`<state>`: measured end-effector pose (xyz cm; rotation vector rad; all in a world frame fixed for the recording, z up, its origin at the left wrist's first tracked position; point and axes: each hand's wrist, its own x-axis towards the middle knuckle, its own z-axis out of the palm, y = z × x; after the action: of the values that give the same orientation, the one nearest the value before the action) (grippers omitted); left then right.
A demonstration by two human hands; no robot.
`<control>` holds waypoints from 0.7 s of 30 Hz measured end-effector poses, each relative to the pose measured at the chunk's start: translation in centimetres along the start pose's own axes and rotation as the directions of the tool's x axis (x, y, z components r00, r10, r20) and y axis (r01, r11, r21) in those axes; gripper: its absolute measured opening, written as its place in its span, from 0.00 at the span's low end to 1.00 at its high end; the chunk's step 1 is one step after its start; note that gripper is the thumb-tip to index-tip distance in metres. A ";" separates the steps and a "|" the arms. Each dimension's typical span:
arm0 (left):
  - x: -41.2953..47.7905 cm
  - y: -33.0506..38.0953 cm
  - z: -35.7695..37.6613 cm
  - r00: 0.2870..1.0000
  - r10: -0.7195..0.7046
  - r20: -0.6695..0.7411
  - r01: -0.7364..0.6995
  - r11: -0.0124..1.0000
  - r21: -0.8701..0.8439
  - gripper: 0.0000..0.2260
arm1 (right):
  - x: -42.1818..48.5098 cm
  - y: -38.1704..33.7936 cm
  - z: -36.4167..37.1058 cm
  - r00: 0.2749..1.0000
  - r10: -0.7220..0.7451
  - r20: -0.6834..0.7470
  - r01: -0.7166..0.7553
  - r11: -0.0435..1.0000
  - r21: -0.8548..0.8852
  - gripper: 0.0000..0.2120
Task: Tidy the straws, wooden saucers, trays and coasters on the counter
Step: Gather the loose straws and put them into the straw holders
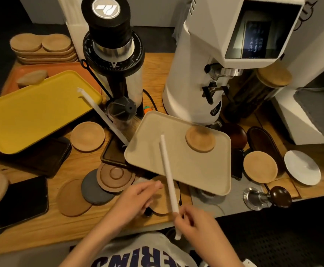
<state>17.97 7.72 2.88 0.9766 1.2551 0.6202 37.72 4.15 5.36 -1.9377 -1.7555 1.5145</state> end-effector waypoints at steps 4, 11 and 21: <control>-0.2 -0.7 0.6 0.999 -0.024 -0.033 0.020 0.994 -0.110 0.16 | 0.3 -1.1 1.2 0.990 -0.073 0.121 0.091 0.984 -0.151 0.10; -1.7 -1.9 -1.4 0.964 -0.078 -0.253 0.009 0.965 -0.263 0.23 | 1.4 -3.0 2.4 0.973 -0.154 0.173 0.191 0.956 -0.223 0.12; -5.5 -4.3 -8.9 0.816 -0.183 -0.548 -0.136 0.862 -0.489 0.20 | 7.4 -10.4 4.4 0.901 -0.434 0.024 0.428 0.876 -0.221 0.07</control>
<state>7.62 3.36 1.68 0.3130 1.5148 1.2268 26.19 11.16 5.79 -1.4846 -2.2358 1.1742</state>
